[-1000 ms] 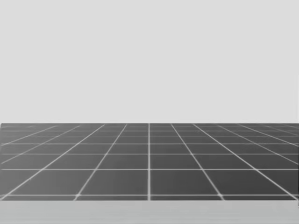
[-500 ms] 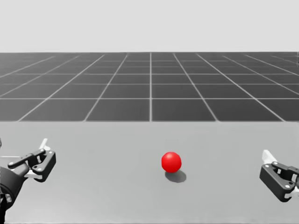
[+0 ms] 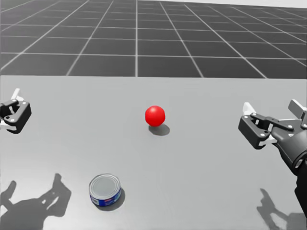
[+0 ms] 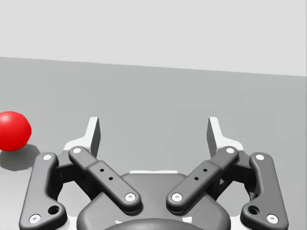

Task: Watch the red light. When it turns green, pick up the object.

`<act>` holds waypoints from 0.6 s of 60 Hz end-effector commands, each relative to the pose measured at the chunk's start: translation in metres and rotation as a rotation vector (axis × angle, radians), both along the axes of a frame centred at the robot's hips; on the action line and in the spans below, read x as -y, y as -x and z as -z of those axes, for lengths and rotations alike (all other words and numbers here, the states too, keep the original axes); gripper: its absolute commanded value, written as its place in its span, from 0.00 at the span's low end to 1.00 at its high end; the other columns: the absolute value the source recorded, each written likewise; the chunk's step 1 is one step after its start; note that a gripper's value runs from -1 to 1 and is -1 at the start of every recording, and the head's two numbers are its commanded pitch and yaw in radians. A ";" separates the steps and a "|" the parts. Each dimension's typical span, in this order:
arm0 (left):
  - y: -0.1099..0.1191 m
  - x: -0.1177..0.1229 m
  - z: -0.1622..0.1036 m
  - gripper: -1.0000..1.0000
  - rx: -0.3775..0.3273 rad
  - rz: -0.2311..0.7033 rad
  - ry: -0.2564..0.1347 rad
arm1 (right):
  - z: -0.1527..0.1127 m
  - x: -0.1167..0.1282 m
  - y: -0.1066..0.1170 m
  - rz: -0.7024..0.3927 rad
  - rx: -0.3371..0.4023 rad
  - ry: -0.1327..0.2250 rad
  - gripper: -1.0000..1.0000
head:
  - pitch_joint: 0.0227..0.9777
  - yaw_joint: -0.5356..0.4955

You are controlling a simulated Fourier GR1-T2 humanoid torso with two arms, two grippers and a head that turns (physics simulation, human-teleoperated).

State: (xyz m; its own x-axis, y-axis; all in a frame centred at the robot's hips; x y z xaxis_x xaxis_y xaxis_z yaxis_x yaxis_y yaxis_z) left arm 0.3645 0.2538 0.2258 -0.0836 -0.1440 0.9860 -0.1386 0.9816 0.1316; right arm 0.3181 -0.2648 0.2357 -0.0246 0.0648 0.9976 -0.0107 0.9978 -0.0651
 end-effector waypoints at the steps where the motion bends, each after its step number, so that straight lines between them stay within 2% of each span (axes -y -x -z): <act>1: 0.000 0.001 -0.001 0.00 0.005 0.004 0.000 | 0.000 0.000 0.000 0.000 0.001 0.005 0.00 | 0.62 0.45; 36: 0.002 0.003 -0.001 0.00 0.007 0.009 -0.002 | 0.000 0.000 0.000 -0.006 0.000 -0.005 0.00 | 0.62 0.44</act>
State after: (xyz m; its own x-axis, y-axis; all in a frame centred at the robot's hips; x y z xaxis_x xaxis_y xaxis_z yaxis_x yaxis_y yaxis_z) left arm 0.3623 0.2512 0.2270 -0.0921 -0.1444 0.9852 -0.1320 0.9825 0.1317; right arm 0.3182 -0.2652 0.2355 -0.0256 0.0612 0.9978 -0.0148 0.9980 -0.0616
